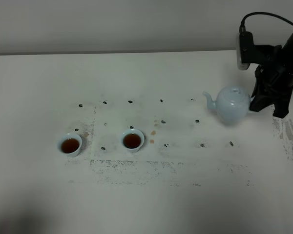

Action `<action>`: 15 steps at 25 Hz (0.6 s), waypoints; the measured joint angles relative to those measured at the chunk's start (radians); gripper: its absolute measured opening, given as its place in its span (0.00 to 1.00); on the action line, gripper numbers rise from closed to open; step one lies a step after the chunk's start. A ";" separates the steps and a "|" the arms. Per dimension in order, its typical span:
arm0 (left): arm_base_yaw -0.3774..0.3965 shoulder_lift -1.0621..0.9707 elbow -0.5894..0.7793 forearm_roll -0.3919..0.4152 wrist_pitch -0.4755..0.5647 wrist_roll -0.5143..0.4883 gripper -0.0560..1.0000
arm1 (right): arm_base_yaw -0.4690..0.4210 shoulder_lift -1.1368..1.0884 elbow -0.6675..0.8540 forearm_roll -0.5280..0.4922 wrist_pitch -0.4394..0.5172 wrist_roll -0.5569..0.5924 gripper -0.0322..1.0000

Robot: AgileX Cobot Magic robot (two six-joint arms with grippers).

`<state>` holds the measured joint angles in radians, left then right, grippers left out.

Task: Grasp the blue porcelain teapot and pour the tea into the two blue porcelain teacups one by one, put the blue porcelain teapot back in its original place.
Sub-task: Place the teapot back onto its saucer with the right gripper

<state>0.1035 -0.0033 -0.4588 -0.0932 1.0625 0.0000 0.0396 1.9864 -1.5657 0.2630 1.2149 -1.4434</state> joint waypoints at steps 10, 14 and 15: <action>0.000 0.000 0.000 0.000 0.000 0.000 0.69 | 0.000 0.023 0.045 0.002 -0.154 -0.007 0.07; 0.000 0.000 0.000 0.000 0.000 0.000 0.69 | 0.000 0.044 0.045 0.004 -0.179 -0.007 0.07; 0.000 0.000 0.000 0.000 0.000 0.000 0.69 | 0.000 0.051 0.045 0.004 -0.189 -0.008 0.07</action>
<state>0.1035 -0.0033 -0.4588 -0.0932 1.0625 0.0000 0.0396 2.0376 -1.5208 0.2674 1.0257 -1.4510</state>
